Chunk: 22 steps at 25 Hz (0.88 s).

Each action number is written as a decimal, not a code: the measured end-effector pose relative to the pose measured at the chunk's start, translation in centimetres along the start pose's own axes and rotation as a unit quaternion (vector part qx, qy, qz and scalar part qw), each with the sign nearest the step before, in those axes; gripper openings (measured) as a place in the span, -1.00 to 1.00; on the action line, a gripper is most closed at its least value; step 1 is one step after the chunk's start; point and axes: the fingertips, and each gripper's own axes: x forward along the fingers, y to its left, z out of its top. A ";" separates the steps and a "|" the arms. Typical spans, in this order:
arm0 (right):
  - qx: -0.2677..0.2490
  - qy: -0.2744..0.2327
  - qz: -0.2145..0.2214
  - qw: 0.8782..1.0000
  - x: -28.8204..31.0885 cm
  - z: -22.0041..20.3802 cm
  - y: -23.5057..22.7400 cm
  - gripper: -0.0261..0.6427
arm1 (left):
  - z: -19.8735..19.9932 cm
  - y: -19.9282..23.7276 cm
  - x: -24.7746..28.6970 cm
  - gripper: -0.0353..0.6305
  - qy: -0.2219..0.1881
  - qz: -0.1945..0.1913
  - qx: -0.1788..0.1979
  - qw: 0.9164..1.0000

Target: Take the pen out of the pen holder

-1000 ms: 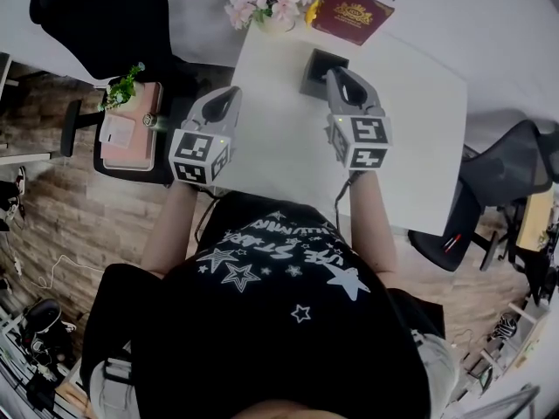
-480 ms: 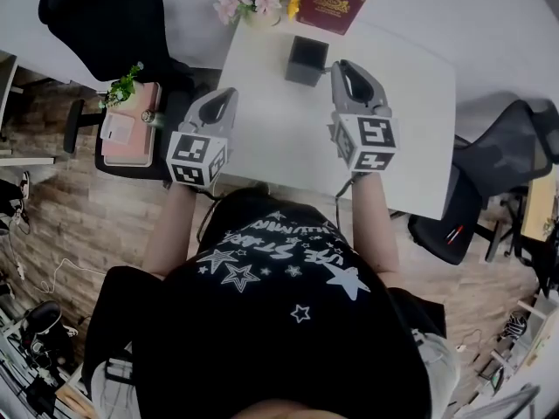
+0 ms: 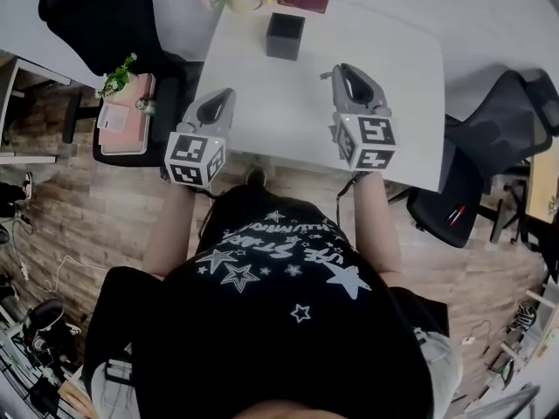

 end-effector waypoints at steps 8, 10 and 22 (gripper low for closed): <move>0.017 0.006 -0.005 1.000 -6.5 -3.2 -1.2 -0.81 | -1.2 -6.8 -3.1 -0.86 0.007 -0.007 0.008 1.000; 0.020 0.010 -0.003 1.000 -8.4 -4.2 -1.4 -0.81 | -1.6 -8.7 -4.0 -0.86 0.008 -0.008 0.009 1.000; 0.031 0.016 0.016 0.999 -19.1 -8.6 -2.2 -0.81 | -5.0 -19.5 -10.9 -0.86 0.029 0.002 0.011 1.000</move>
